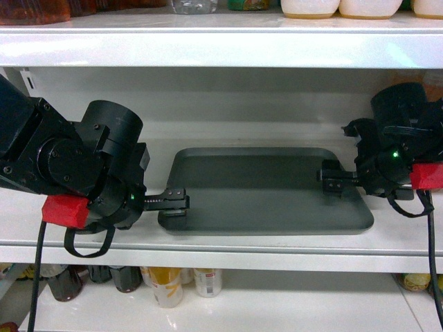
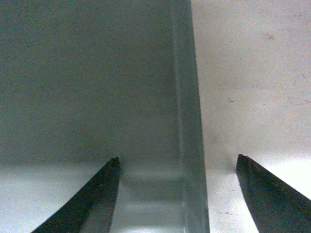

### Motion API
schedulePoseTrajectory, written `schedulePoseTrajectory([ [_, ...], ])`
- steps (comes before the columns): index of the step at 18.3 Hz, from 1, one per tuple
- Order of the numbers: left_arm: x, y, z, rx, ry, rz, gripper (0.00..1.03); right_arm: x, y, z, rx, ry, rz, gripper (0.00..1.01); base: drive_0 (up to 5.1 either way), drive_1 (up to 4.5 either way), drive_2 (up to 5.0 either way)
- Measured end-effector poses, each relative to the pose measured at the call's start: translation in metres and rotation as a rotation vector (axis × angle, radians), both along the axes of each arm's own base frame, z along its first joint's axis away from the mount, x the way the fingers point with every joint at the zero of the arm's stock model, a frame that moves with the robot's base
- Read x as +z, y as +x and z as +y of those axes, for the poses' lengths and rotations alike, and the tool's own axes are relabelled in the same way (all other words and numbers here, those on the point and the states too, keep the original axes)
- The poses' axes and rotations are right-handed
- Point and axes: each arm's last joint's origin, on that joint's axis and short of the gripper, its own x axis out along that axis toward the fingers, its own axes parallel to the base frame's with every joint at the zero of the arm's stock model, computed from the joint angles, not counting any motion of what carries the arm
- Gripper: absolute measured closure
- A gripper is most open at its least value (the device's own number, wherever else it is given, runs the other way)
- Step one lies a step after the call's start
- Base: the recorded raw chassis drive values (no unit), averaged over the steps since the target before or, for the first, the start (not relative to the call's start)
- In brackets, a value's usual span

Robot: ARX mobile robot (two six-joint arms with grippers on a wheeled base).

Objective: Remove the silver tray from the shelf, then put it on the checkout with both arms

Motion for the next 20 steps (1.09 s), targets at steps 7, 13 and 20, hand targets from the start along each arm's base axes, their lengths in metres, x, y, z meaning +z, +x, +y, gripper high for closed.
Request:
schedulePoseTrajectory([
  [7,-0.009,-0.013,0.007,0.015,-0.087,0.011,0.73,-0.005,-0.013,0.004,0.015,-0.026,-0.018,0.88,0.0,0.0,0.0],
  [13,-0.006,-0.072,0.023,0.126,-0.163,-0.057,0.99,-0.003,-0.074,0.003,0.002,0.063,-0.034,0.98,0.0,0.0,0.0],
  [20,0.034,-0.111,0.019,0.093,-0.143,-0.149,1.0,0.025,-0.13,-0.001,-0.022,0.094,-0.1,0.98,0.0,0.0,0.0],
])
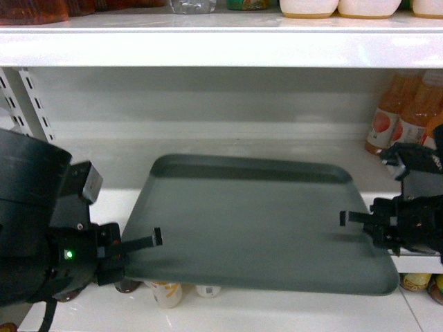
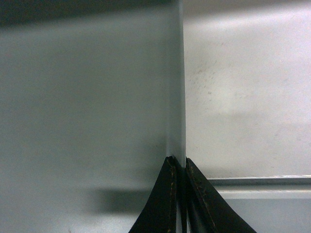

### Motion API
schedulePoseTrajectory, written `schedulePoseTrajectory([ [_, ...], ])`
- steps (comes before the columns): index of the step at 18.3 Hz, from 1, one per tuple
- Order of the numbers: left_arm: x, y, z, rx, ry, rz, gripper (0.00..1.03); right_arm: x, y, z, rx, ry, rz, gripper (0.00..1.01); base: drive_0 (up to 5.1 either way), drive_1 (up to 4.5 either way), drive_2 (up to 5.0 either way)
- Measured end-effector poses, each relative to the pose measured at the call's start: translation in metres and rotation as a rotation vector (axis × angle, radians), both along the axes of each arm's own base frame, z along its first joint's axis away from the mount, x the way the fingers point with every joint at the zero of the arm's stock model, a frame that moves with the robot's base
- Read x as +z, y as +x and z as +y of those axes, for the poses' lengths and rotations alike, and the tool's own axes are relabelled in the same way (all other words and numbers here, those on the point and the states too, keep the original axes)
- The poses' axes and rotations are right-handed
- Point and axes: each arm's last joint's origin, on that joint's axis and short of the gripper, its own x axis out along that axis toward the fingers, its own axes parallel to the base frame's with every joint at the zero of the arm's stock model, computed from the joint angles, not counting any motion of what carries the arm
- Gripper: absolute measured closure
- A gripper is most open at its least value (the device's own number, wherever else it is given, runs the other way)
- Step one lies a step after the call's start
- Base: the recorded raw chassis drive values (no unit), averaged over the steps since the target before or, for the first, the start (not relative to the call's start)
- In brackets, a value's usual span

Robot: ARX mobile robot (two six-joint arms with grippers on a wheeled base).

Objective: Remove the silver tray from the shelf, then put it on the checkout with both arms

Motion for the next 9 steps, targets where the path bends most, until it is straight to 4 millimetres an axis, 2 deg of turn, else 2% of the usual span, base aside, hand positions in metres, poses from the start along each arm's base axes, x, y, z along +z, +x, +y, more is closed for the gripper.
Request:
schedulePoseTrajectory([
  [2,0.027,-0.005,-0.002,-0.016,0.007,-0.095,1.0,0.03,-0.012,-0.002,-0.014,0.013,-0.092,0.98,0.0,0.0,0.0],
  [3,0.05,-0.033,-0.003,-0.033,0.031,-0.158,1.0,0.062,-0.049,-0.004,-0.013,0.021,-0.188,0.98,0.0,0.0,0.0],
  [5,0.053,-0.047,0.0,-0.033,0.046,-0.177,1.0,0.064,-0.067,-0.004,-0.004,0.027,-0.2,0.98,0.0,0.0,0.0],
  [9,0.055,-0.048,-0.001,-0.04,0.057,-0.196,1.0,0.065,-0.068,-0.003,-0.003,0.032,-0.207,0.98,0.0,0.0,0.0],
])
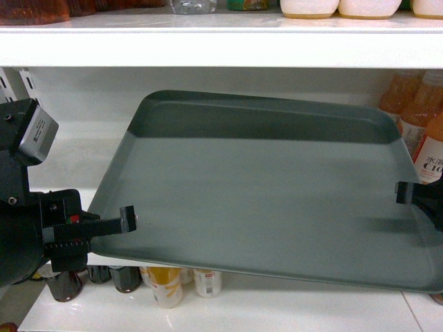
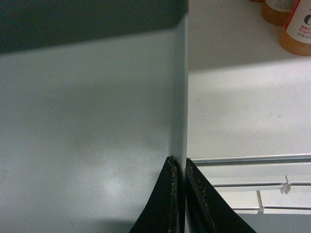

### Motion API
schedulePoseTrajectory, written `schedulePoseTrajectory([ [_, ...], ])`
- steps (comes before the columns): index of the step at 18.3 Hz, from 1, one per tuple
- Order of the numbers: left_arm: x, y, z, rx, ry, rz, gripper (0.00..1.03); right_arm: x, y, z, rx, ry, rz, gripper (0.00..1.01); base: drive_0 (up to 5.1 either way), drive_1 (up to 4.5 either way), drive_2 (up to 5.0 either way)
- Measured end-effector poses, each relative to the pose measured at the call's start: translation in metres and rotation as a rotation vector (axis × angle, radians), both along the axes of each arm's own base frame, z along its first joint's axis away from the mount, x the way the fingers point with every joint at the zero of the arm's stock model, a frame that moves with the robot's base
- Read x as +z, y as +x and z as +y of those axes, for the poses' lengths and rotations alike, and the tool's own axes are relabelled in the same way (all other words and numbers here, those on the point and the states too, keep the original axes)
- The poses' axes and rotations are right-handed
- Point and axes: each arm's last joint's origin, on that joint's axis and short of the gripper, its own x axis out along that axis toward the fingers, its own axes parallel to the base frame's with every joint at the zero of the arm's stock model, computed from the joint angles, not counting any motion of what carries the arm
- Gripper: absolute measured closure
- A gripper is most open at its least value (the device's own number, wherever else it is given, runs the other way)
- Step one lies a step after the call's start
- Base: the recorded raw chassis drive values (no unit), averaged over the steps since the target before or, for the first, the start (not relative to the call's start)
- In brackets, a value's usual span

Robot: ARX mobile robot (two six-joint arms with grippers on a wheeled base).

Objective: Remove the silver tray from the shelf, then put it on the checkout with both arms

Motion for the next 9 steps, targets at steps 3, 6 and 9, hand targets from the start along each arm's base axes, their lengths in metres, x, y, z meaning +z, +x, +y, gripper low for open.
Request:
schedulePoseTrajectory([
  [3,0.0002,0.0005,-0.0001,0.001,0.0,-0.003,1.0,0.0004,0.0006,0.0001,0.0,0.001,-0.003,0.98,0.0,-2.86,2.9],
  [6,0.0002,0.0005,-0.0001,0.0,0.003,-0.003,1.0,0.0004,0.0005,0.0001,0.001,0.001,-0.003,0.98,0.0,-4.29,4.4],
  [9,-0.0001,0.0003,0.0,0.0,0.004,0.0,1.0,0.0001,0.0004,0.0001,0.001,0.001,0.001,0.98,0.1,-4.2,4.5],
])
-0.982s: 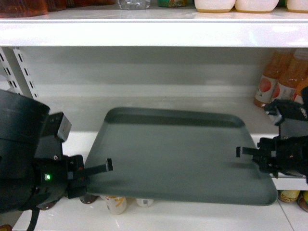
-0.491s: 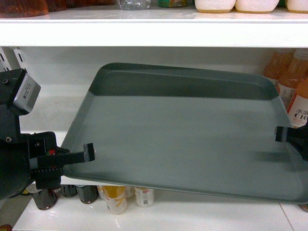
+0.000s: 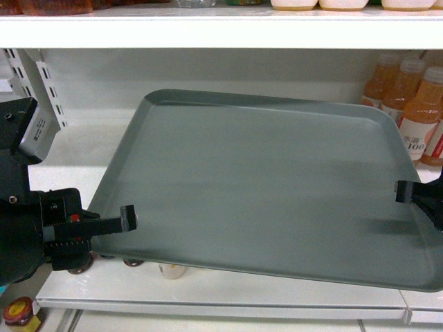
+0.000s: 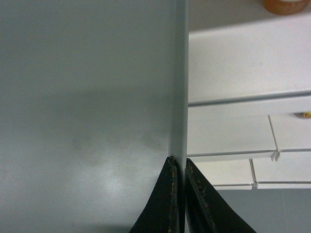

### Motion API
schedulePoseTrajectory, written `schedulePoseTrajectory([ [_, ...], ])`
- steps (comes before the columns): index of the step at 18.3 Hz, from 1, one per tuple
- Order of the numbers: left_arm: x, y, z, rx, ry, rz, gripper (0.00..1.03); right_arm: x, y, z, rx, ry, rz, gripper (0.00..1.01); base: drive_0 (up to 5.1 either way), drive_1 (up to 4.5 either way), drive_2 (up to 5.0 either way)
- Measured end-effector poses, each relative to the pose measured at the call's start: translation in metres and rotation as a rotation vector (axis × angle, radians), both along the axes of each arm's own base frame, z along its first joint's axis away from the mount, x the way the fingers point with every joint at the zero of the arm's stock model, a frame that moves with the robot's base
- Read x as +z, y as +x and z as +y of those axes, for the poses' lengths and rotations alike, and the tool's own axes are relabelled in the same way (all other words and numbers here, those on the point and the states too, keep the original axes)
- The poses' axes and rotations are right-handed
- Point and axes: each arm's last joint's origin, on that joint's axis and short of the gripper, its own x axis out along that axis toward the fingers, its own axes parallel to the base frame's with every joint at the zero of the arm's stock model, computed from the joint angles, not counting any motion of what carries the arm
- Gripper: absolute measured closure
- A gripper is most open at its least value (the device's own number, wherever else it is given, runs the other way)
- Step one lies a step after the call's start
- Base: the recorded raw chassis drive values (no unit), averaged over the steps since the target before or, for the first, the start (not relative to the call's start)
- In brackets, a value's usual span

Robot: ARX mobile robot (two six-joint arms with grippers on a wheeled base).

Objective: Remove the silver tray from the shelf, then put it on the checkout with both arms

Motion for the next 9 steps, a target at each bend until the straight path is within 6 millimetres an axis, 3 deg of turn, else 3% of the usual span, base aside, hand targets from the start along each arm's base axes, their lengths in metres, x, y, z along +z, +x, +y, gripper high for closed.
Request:
schedulePoseTrajectory([
  [9,-0.0001,-0.0001,0.0004,0.0,0.01,0.001,1.0,0.0,-0.0002,0.0013,0.004,0.0,-0.001,0.98,0.2,-4.17,4.5],
])
